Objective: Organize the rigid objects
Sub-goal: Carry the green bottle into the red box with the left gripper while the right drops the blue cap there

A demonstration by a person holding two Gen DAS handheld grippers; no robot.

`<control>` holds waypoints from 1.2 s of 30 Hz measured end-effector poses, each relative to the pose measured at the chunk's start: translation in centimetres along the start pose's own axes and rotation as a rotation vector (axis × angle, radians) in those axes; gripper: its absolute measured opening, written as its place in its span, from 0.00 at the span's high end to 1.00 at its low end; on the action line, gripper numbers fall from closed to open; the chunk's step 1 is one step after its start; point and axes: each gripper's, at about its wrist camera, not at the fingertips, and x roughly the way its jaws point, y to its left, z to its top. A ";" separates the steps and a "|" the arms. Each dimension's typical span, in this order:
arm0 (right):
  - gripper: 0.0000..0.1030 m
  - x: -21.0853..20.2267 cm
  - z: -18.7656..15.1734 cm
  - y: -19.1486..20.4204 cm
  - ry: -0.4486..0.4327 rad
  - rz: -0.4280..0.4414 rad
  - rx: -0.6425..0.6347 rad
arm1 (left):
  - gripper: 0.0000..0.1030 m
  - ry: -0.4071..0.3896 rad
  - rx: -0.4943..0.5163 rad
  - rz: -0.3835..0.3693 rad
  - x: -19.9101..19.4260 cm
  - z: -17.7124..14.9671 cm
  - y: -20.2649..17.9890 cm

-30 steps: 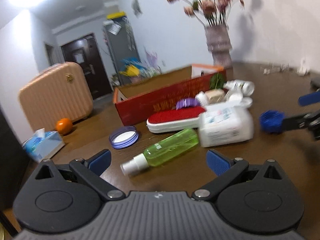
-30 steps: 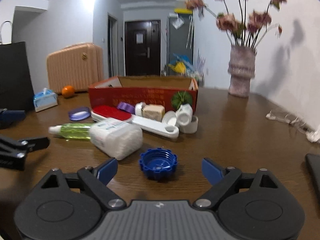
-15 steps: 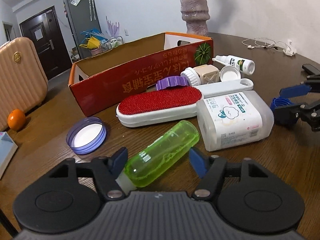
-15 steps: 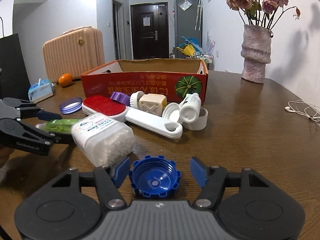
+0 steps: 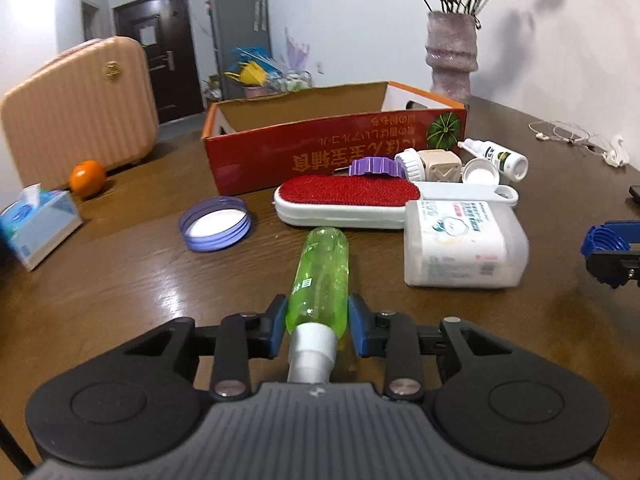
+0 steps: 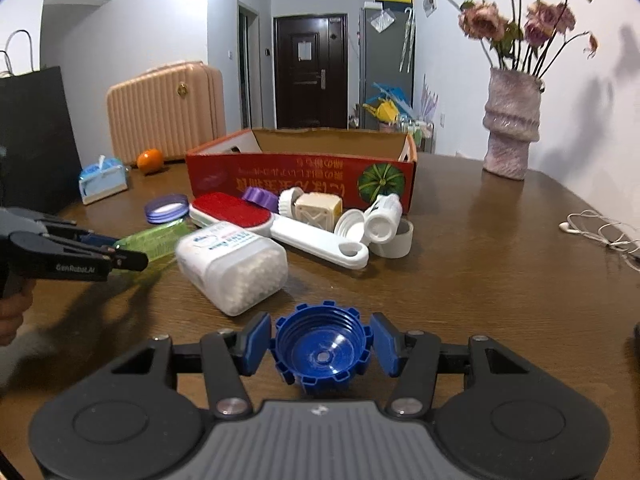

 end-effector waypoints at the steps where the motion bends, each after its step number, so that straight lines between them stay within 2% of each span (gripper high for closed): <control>1: 0.48 -0.6 -0.2 0.1 -0.005 -0.005 -0.002 | 0.69 -0.006 -0.007 0.011 -0.7 -0.4 -0.2; 8: 0.48 -4.6 -1.5 0.5 -0.059 0.001 -0.002 | 0.70 -0.108 -0.052 0.049 -6.6 -1.7 -1.3; 14: 0.48 -6.0 -1.4 0.4 -0.090 0.007 -0.005 | 0.70 -0.159 -0.074 0.071 -9.1 -1.1 -1.6; 18: 0.48 -6.2 0.0 -0.2 -0.116 0.015 0.014 | 0.70 -0.184 -0.082 0.073 -9.7 0.0 -1.1; 21: 0.48 -5.4 2.8 -1.0 -0.140 0.029 0.013 | 0.70 -0.218 -0.084 0.072 -9.4 2.4 -0.4; 27: 0.48 1.6 11.9 -4.1 -0.137 0.070 0.064 | 0.70 -0.242 -0.114 0.059 -4.9 10.6 3.3; 32: 0.48 11.2 19.4 -6.3 -0.067 0.051 0.080 | 0.70 -0.187 -0.094 0.067 3.0 17.3 6.2; 36: 0.48 20.0 23.9 -6.8 -0.002 -0.004 0.058 | 0.70 -0.147 -0.081 0.071 10.0 20.9 8.0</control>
